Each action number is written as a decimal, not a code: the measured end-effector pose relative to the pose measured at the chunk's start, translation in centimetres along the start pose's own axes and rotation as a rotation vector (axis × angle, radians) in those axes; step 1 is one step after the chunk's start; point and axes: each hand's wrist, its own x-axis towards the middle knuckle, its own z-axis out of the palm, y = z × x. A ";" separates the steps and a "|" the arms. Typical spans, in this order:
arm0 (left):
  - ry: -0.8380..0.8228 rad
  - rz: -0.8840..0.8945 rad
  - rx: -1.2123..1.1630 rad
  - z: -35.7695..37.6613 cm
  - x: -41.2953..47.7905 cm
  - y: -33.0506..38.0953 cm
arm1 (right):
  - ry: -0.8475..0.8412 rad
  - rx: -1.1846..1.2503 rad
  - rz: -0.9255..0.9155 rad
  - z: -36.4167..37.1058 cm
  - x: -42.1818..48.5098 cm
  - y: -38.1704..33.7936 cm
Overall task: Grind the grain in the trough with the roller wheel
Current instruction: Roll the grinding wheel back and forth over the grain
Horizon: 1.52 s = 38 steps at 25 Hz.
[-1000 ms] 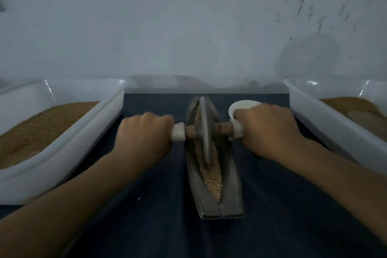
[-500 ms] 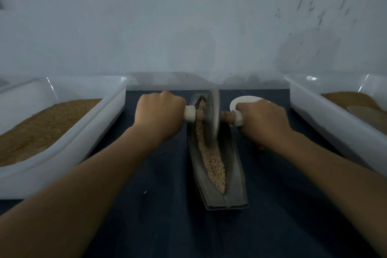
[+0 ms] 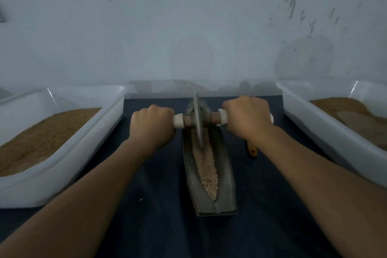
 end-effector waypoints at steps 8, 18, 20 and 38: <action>0.201 0.223 0.029 -1.1 -5.3 -1.9 | 0.238 -0.026 -0.124 0.6 -6.5 2.1; 0.196 0.224 0.092 -2.8 -4.7 -0.3 | 0.124 0.038 -0.091 1.4 -6.1 2.0; 0.302 0.304 0.027 -3.2 -6.4 -1.6 | 0.234 0.061 -0.170 1.2 -8.3 2.9; 0.175 0.200 0.119 -0.6 -2.2 -0.3 | 0.084 0.050 -0.010 2.0 -4.0 1.2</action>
